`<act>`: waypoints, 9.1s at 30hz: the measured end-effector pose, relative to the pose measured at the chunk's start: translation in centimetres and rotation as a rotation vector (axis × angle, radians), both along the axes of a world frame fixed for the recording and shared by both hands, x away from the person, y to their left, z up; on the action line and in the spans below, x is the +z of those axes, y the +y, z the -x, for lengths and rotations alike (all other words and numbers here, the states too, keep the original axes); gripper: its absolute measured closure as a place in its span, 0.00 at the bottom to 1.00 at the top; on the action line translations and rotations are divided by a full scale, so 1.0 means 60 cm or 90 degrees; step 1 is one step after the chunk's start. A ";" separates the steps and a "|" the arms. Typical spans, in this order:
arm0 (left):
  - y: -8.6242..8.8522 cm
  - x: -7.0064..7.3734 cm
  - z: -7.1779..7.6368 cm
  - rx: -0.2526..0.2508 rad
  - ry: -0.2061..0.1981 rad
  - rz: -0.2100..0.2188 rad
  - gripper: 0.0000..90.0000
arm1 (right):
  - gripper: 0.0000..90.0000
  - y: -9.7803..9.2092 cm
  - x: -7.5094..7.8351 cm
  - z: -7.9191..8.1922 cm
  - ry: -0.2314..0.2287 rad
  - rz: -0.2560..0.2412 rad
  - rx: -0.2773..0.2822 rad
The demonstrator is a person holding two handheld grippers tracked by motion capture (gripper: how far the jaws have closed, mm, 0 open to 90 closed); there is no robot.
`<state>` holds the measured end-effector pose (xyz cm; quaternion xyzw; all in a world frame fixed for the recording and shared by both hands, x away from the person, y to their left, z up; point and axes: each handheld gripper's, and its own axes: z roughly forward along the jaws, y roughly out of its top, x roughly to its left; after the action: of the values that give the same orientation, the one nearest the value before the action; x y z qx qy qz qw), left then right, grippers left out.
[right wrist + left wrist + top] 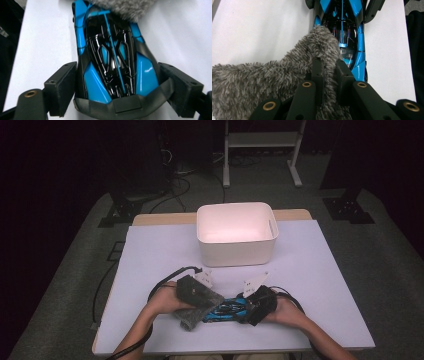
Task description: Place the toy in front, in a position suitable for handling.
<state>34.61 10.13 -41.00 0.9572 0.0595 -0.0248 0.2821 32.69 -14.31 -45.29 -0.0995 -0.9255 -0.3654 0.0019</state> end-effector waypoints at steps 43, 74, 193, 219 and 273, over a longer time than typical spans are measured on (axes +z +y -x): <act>0.009 0.032 -0.019 0.050 0.035 0.040 0.85 | 0.35 -0.006 0.023 0.011 -0.012 -0.048 -0.028; 0.007 0.060 0.069 -0.045 0.049 0.056 0.89 | 0.29 0.028 0.030 0.046 -0.020 -0.015 0.048; -0.045 0.074 0.041 -0.064 -0.030 -0.001 0.90 | 0.63 -0.031 0.026 0.039 -0.043 -0.086 0.009; -0.130 0.074 0.041 -0.130 -0.038 -0.018 0.90 | 0.63 -0.027 0.016 0.043 -0.044 -0.072 0.010; 0.015 0.077 0.020 -0.017 -0.020 -0.018 0.90 | 0.63 -0.014 0.019 0.036 -0.049 -0.059 0.016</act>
<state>33.42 11.03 -36.39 0.9621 0.0424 -0.0126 0.2690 30.50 -15.17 -44.16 -0.0731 -0.9081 -0.4117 -0.0247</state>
